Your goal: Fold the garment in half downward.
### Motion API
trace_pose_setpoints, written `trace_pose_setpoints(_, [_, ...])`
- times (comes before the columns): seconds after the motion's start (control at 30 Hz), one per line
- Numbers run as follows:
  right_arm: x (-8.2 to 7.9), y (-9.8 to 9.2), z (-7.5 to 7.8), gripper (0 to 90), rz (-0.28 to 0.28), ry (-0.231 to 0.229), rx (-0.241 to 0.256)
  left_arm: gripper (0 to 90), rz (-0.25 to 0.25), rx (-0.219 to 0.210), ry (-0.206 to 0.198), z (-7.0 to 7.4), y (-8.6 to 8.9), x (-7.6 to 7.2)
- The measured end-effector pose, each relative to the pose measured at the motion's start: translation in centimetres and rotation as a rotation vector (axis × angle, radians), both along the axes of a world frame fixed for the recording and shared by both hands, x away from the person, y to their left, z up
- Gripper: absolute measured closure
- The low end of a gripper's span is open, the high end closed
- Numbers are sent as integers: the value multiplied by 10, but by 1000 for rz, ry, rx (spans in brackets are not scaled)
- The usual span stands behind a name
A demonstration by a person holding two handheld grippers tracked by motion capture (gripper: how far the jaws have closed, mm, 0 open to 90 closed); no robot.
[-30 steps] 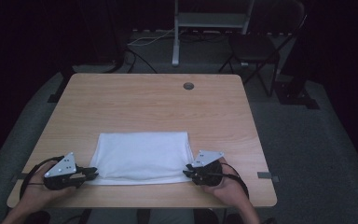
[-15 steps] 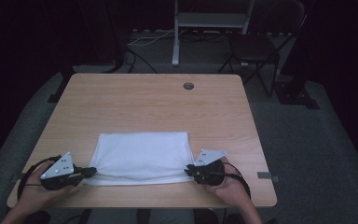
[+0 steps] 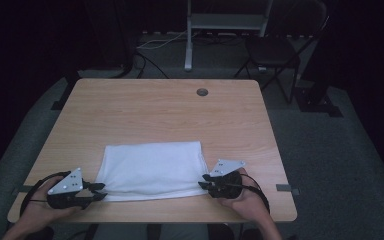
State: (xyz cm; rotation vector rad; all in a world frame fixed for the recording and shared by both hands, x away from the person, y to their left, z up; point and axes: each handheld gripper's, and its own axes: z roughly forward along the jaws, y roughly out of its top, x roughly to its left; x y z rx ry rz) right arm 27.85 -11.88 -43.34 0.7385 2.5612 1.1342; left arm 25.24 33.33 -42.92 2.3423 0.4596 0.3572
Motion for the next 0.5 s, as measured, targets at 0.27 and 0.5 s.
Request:
trace_pose_setpoints(0.27, [0, 2, -4, 668, -18, -1, -14, 650, 31, -11, 26, 0, 0, 20])
trace_pose_setpoints(0.5, [7, -1, -4, 648, -54, -17, -34, 648, 58, -29, 19, -2, -4, 36])
